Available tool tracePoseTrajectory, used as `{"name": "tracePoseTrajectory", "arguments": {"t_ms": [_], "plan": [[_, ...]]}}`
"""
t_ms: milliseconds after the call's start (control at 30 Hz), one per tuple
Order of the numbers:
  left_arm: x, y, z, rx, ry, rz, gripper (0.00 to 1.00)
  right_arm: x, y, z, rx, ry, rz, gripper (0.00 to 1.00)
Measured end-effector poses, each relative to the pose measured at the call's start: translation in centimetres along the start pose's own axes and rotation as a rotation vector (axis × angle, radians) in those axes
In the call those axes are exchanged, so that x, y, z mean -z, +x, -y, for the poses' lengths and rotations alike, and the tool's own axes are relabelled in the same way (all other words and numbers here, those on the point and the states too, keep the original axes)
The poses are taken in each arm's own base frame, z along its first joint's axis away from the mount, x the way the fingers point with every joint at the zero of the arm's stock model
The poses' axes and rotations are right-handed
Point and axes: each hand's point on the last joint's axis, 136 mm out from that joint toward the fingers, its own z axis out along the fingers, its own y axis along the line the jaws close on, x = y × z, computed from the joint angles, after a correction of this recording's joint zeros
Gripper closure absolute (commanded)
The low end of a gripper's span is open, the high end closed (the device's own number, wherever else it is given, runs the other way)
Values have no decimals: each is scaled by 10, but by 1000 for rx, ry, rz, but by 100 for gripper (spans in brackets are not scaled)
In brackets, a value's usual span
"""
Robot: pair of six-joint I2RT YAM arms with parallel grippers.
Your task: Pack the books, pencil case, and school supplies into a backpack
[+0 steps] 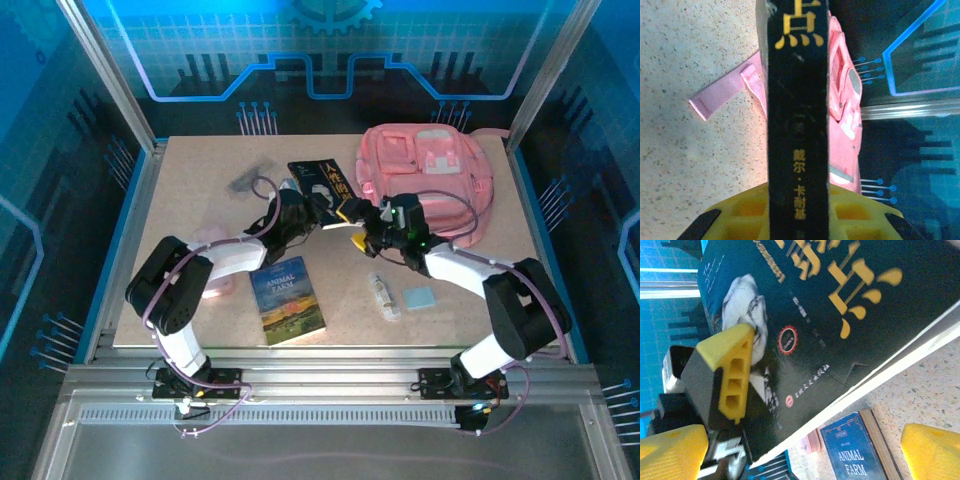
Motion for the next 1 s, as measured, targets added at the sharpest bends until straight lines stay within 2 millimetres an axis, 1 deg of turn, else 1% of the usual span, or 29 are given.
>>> {"name": "tracePoseTrajectory", "arguments": {"t_ms": [100, 167, 200, 233, 267, 333, 467, 500, 533, 567, 600, 633, 700, 733, 800, 867, 933, 1000], "plan": [[2, 4, 3, 59, 36, 36, 100, -9, 3, 1, -52, -34, 23, 0], [3, 4, 5, 88, 58, 57, 100, -13, 1, -5, -69, -70, 40, 5], [4, 4, 6, 103, 67, 64, 100, -15, -2, -9, -76, -93, 51, 9], [5, 3, 6, 118, 75, 71, 100, -16, -5, -13, -84, -113, 65, 20], [6, 3, 7, 132, 82, 73, 100, -16, -8, -16, -87, -129, 75, 28], [6, 3, 8, 158, 94, 79, 100, -17, -13, -22, -99, -163, 102, 53], [8, -1, 15, 205, 126, 93, 100, -15, -19, -23, -109, -180, 135, 93], [7, -1, 14, 219, 124, 92, 100, -13, -21, -26, -109, -191, 141, 100], [6, 0, 14, 221, 126, 89, 99, -12, -22, -27, -105, -195, 144, 100], [6, 0, 15, 221, 132, 87, 90, -10, -23, -28, -102, -196, 146, 100], [5, 2, 15, 222, 138, 76, 73, -8, -25, -28, -94, -195, 148, 100], [2, 5, 16, 221, 142, 61, 53, -5, -27, -27, -91, -188, 153, 100], [-3, 14, 18, 214, 149, 9, 26, 6, -38, -22, -77, -169, 177, 100], [-7, 19, 22, 208, 157, -21, 23, 14, -48, -18, -74, -151, 200, 100], [-15, 28, 30, 184, 170, -77, 23, 33, -70, -10, -63, -112, 255, 100], [-23, 36, 36, 157, 180, -126, 24, 59, -94, -5, -42, -78, 324, 100], [-32, 46, 36, 123, 178, -171, 23, 90, -116, -2, -13, -47, 397, 100], [-41, 56, 29, 95, 155, -209, 23, 117, -133, 0, 18, -17, 455, 100]]}}
